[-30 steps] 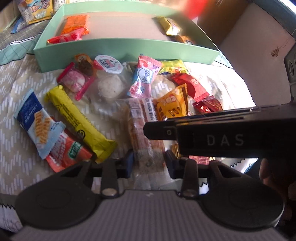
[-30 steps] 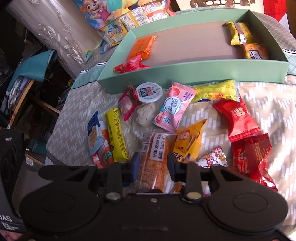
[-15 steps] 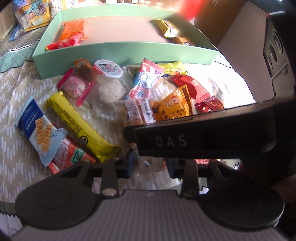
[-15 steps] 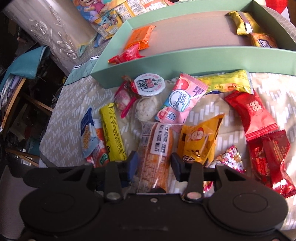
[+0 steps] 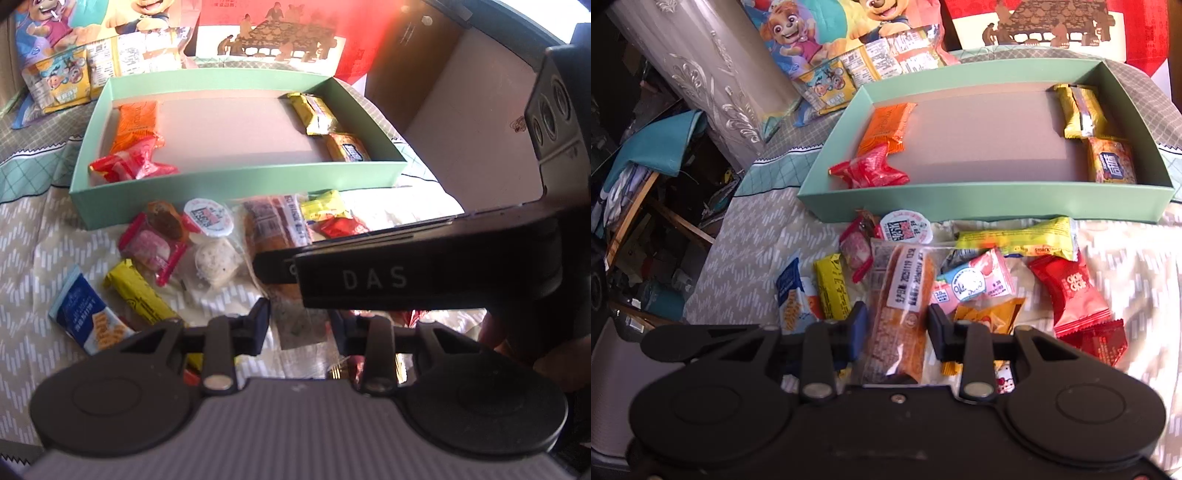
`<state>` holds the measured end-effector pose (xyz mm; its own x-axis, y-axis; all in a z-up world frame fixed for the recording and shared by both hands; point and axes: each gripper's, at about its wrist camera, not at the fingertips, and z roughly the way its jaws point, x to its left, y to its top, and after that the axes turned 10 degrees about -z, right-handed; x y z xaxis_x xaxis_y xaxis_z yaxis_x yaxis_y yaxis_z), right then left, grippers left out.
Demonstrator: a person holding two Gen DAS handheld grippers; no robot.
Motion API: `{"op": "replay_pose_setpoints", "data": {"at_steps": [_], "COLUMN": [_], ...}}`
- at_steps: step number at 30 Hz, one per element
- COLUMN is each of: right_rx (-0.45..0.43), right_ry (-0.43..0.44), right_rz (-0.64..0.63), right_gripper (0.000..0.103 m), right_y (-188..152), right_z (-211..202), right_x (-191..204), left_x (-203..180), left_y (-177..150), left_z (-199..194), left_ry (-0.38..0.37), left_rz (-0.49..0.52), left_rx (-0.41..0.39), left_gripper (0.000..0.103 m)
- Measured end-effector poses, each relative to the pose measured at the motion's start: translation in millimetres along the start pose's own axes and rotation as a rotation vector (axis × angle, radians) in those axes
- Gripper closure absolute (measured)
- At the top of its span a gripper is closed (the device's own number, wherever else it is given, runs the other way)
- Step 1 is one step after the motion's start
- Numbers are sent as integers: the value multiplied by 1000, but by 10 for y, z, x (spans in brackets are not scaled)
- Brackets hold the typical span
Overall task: Organize snacks
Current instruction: 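Lift the bread packet into the green box and open the right tool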
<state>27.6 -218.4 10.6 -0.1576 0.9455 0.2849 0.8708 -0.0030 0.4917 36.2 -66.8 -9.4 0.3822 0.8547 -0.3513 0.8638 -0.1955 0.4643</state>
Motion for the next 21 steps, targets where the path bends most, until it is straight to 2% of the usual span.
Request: {"op": "replay_pose_setpoints", "data": {"at_steps": [10,21], "right_rx": [-17,-61], "right_ry": [17,-7], "right_rz": [-11,-17], "right_gripper": [68,68], "right_y": [382,1012], "right_z": [-27,211], "right_x": [-81,-313], "left_x": [57,112], "left_y": [349,1089], "left_z": [23,340], "left_ry": [-12,-1], "left_rz": [-28,16], "left_rx": [-14,-30], "left_gripper": [68,68]}}
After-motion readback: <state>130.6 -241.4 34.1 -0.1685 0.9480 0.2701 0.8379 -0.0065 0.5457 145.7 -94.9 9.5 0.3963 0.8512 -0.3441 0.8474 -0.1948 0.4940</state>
